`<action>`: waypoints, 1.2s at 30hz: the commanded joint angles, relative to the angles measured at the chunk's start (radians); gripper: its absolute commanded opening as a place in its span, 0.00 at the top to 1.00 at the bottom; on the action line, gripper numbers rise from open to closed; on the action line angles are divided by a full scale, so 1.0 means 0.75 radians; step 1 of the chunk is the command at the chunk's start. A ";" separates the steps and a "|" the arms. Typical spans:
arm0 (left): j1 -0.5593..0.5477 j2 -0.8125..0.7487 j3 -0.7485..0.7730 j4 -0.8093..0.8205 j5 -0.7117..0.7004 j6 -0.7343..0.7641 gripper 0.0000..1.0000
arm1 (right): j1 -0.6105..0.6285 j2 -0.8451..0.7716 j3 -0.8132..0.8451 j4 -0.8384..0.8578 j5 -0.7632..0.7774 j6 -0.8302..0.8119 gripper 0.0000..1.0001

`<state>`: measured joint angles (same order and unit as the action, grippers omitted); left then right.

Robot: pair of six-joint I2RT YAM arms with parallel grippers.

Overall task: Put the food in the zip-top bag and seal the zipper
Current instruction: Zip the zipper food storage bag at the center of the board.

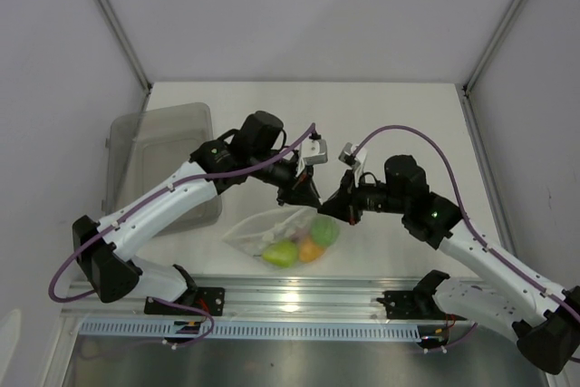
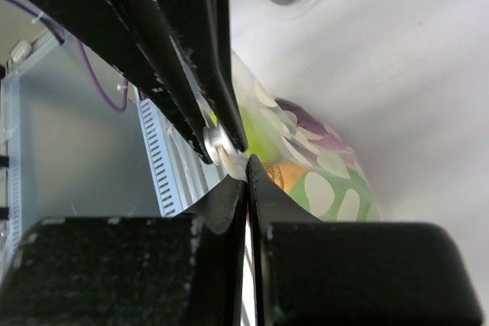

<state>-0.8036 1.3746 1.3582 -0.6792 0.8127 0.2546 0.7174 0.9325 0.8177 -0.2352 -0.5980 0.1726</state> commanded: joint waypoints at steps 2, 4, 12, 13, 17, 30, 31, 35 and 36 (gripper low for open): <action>0.004 -0.006 0.001 0.004 -0.016 -0.010 0.99 | -0.073 -0.084 -0.027 0.121 0.110 0.113 1.00; 0.016 -0.023 -0.019 0.022 -0.022 -0.020 0.99 | -0.112 -0.104 -0.037 0.136 0.100 0.148 1.00; 0.045 -0.066 -0.062 0.067 -0.020 -0.035 0.99 | -0.175 -0.137 -0.033 0.109 0.112 0.175 1.00; 0.045 -0.066 -0.064 0.065 -0.016 -0.033 0.99 | -0.179 -0.139 -0.035 0.107 0.112 0.179 1.00; 0.049 -0.070 -0.083 0.081 -0.016 -0.041 0.99 | -0.185 -0.147 -0.027 0.091 0.114 0.175 1.00; 0.061 -0.107 -0.111 0.073 -0.026 -0.045 0.99 | -0.212 -0.159 -0.037 0.066 0.163 0.207 1.00; 0.063 -0.109 -0.113 0.073 -0.028 -0.047 0.99 | -0.212 -0.161 -0.031 0.062 0.169 0.212 1.00; 0.071 -0.121 -0.113 0.073 -0.028 -0.041 0.99 | -0.220 -0.178 -0.027 0.042 0.190 0.226 1.00; 0.073 -0.123 -0.119 0.075 -0.030 -0.041 0.99 | -0.222 -0.182 -0.027 0.035 0.194 0.228 1.00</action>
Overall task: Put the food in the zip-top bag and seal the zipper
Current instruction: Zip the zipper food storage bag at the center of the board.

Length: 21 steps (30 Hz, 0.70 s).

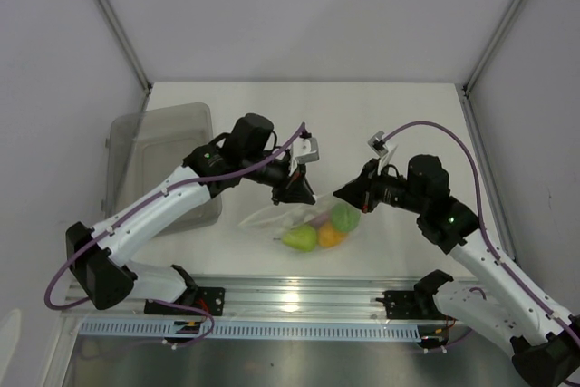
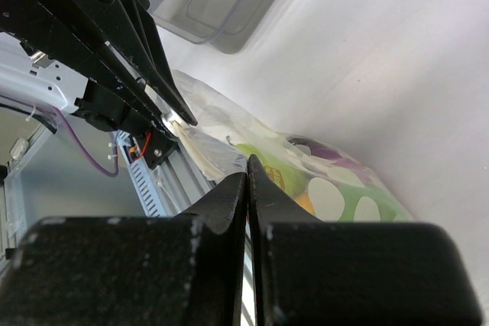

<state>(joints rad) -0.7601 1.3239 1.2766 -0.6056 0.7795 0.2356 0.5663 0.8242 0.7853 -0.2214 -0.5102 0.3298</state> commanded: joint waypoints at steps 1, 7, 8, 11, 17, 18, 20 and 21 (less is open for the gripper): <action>0.017 -0.055 -0.015 -0.023 0.014 -0.020 0.99 | -0.023 -0.039 0.017 0.011 0.085 0.018 1.00; 0.024 -0.066 -0.031 -0.017 0.016 -0.028 0.99 | -0.031 -0.058 0.012 -0.022 0.146 0.055 1.00; 0.024 -0.070 -0.031 -0.015 0.016 -0.026 0.99 | -0.033 -0.056 0.010 -0.028 0.153 0.063 1.00; 0.026 -0.084 -0.045 -0.009 0.014 -0.028 0.99 | -0.037 -0.056 0.010 -0.042 0.179 0.072 1.00; 0.036 -0.106 -0.080 0.008 0.012 -0.038 0.99 | -0.047 -0.042 0.027 -0.077 0.218 0.098 1.00; 0.036 -0.108 -0.084 0.012 0.008 -0.038 0.99 | -0.047 -0.041 0.029 -0.079 0.224 0.110 1.00; 0.040 -0.113 -0.090 0.010 0.002 -0.038 0.99 | -0.049 -0.033 0.031 -0.091 0.247 0.121 1.00; 0.044 -0.115 -0.090 0.010 -0.002 -0.042 0.99 | -0.053 -0.031 0.033 -0.097 0.255 0.131 1.00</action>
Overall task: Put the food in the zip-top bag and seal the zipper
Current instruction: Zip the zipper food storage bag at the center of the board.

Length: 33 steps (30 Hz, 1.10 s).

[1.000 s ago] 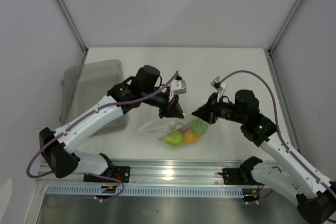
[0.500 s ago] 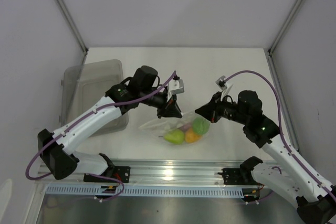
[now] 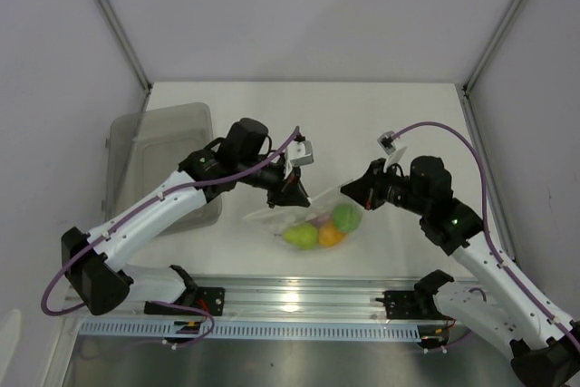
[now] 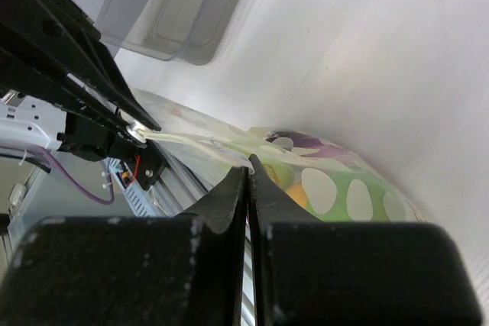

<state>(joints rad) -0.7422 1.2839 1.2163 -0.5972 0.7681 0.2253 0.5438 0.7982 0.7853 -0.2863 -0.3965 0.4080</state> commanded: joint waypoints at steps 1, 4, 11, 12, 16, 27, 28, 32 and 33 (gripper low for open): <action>0.020 -0.061 -0.008 -0.001 0.009 -0.030 0.99 | -0.024 0.007 0.041 -0.031 0.128 0.033 1.00; 0.026 -0.080 -0.014 0.001 0.011 -0.032 0.99 | -0.034 0.007 0.053 -0.052 0.158 0.053 1.00; 0.034 -0.104 -0.057 0.025 0.011 -0.045 0.99 | -0.044 -0.009 0.074 -0.113 0.232 0.080 1.00; 0.036 -0.106 -0.055 0.023 0.007 -0.045 0.99 | -0.044 -0.009 0.076 -0.127 0.240 0.082 1.00; 0.043 -0.123 -0.075 0.027 0.003 -0.049 0.99 | -0.050 -0.021 0.072 -0.146 0.267 0.088 1.00; 0.053 -0.147 -0.116 0.046 -0.014 -0.075 0.99 | -0.077 -0.038 0.076 -0.199 0.308 0.092 1.00; 0.057 -0.147 -0.118 0.048 -0.014 -0.077 0.99 | -0.079 -0.038 0.074 -0.199 0.310 0.092 1.00; 0.063 -0.155 -0.131 0.066 -0.022 -0.098 0.99 | -0.091 -0.034 0.076 -0.207 0.308 0.090 1.00; 0.065 -0.153 -0.129 0.068 -0.022 -0.100 0.99 | -0.093 -0.036 0.078 -0.213 0.310 0.092 1.00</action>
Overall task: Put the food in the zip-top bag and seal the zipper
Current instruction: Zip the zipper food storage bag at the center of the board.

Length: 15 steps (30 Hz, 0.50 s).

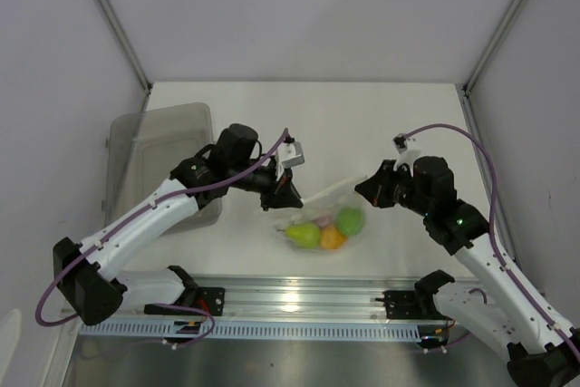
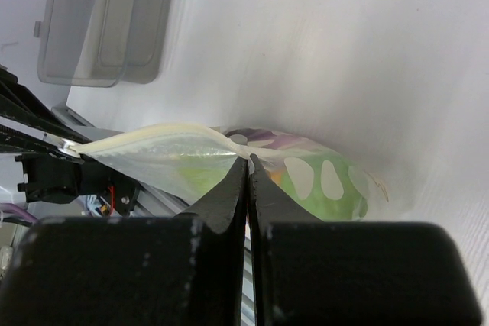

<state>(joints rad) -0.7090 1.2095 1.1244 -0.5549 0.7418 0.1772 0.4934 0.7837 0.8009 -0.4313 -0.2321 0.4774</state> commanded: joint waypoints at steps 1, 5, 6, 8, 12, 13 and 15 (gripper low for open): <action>0.021 -0.056 -0.002 0.008 0.009 -0.038 0.99 | -0.030 -0.016 0.059 -0.024 0.095 -0.002 1.00; 0.033 -0.079 -0.018 0.016 -0.011 -0.054 0.99 | -0.048 -0.008 0.069 -0.039 0.103 0.002 1.00; 0.033 -0.083 -0.022 0.020 -0.017 -0.056 0.99 | -0.052 -0.004 0.079 -0.047 0.103 0.002 1.00; 0.037 -0.097 -0.039 0.020 -0.022 -0.062 0.99 | -0.059 -0.006 0.080 -0.053 0.107 0.002 1.00; 0.045 -0.130 -0.078 0.032 -0.048 -0.077 0.99 | -0.071 -0.010 0.075 -0.051 0.099 0.006 1.00; 0.051 -0.132 -0.082 0.034 -0.056 -0.079 0.99 | -0.071 -0.014 0.075 -0.055 0.099 0.008 1.00; 0.058 -0.146 -0.096 0.038 -0.060 -0.093 0.99 | -0.073 -0.020 0.073 -0.055 0.101 0.008 1.00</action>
<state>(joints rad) -0.6846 1.1389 1.0676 -0.5327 0.7067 0.1375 0.4549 0.7849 0.8196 -0.4595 -0.2180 0.4789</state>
